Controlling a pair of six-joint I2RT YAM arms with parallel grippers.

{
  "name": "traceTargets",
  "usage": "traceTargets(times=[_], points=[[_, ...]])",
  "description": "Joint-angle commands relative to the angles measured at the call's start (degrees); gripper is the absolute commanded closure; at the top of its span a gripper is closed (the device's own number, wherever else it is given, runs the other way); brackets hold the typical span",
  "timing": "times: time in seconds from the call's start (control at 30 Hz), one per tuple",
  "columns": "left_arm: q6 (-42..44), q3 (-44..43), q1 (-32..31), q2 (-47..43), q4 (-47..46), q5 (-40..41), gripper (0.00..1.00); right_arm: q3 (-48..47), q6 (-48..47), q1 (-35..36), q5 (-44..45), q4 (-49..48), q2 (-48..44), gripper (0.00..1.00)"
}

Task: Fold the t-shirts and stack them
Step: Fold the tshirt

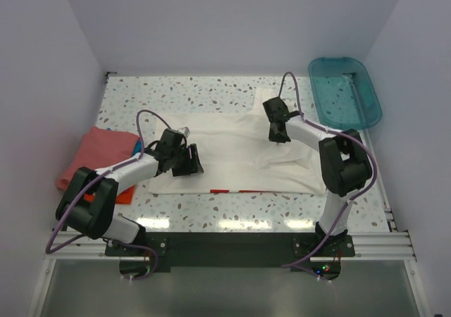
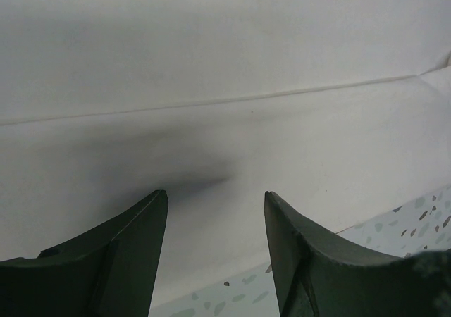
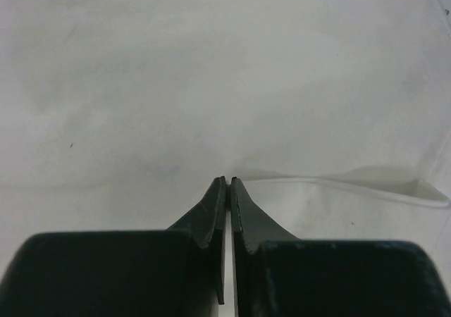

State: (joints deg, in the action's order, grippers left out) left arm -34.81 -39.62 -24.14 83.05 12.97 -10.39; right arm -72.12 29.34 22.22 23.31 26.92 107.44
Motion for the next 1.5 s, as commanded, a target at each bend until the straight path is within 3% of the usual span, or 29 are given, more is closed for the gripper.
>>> traceTargets(times=[0.0,0.57,0.97,1.1,1.27,1.47], points=[[0.62,0.15,-0.20,0.19,-1.55,0.02,0.38,-1.89,-2.44,1.16,2.70,-4.15,-2.93,1.00],[0.44,0.68,-0.20,0.10,-1.37,0.81,0.38,-3.82,-10.09,7.05,5.25,-11.10,-0.74,1.00],[0.18,1.21,-0.20,-0.08,-1.37,1.43,0.38,0.13,-14.67,10.92,7.10,-16.63,-0.83,0.99],[-0.17,1.38,-0.12,-0.08,-1.55,1.52,0.38,-2.14,-13.70,11.01,8.77,-13.74,1.63,0.80],[-0.52,-3.70,-0.12,-0.60,1.61,3.88,0.36,-7.59,-14.05,10.04,8.08,-10.05,2.07,0.40],[-4.21,-22.76,4.09,4.56,8.90,12.23,0.30,-25.06,-11.42,1.26,-1.68,-3.02,7.16,0.36]])
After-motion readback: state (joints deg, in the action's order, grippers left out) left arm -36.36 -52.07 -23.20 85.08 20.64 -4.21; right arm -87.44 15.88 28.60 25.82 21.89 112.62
